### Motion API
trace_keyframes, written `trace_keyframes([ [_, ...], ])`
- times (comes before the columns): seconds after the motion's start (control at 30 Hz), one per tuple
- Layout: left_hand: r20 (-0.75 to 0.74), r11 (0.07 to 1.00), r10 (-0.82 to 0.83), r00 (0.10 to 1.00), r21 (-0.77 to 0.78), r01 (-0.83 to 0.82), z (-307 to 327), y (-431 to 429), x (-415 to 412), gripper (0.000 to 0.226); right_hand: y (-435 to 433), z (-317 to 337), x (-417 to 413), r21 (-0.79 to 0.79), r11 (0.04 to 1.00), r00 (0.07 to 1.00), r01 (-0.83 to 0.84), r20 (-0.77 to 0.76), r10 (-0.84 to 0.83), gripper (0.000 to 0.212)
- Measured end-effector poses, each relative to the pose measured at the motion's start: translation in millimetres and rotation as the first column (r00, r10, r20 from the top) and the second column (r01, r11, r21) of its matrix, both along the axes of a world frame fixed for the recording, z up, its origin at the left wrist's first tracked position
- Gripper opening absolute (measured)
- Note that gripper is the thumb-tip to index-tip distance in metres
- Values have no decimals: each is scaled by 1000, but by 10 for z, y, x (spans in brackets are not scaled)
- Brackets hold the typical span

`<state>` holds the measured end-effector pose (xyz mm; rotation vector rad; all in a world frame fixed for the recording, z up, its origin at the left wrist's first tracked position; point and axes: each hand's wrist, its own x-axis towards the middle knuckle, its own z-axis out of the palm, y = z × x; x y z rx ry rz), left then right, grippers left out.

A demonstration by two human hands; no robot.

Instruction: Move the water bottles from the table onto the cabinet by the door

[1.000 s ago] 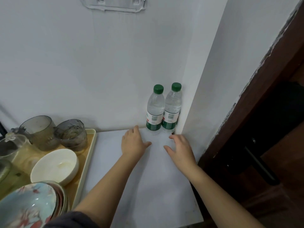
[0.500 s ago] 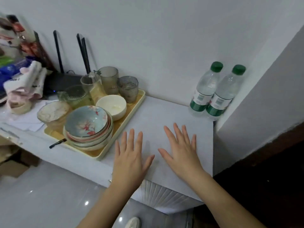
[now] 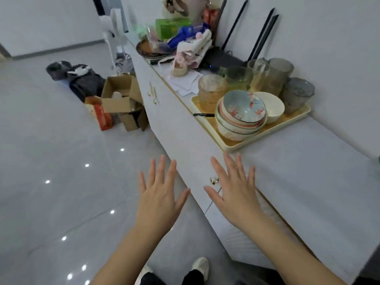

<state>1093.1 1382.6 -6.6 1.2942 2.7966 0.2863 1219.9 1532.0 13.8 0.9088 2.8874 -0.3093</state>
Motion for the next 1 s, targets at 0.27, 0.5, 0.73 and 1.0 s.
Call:
trace_keyframes([
  [0.27,51,938,346,937,-49,-344,-216,-1406,-418,79,-974,-227,-875,-7,948,944,-318,87,317,87],
  [0.5,101,807,588,802,-138,-574,-481,-2719,-680,84,-1972,-531,-1616,-25,876,864,-482,152,479,79],
  [0.73,117,624,781,613,-163,-764,-631,-3660,-699,81,-2931,-663,-2241,-85,741,723,-666,169,670,76],
  [1.0,159,381,921,355,-180,-907,-745,-4314,-676,79,-3751,-793,-2880,-131,531,509,-837,165,845,75],
])
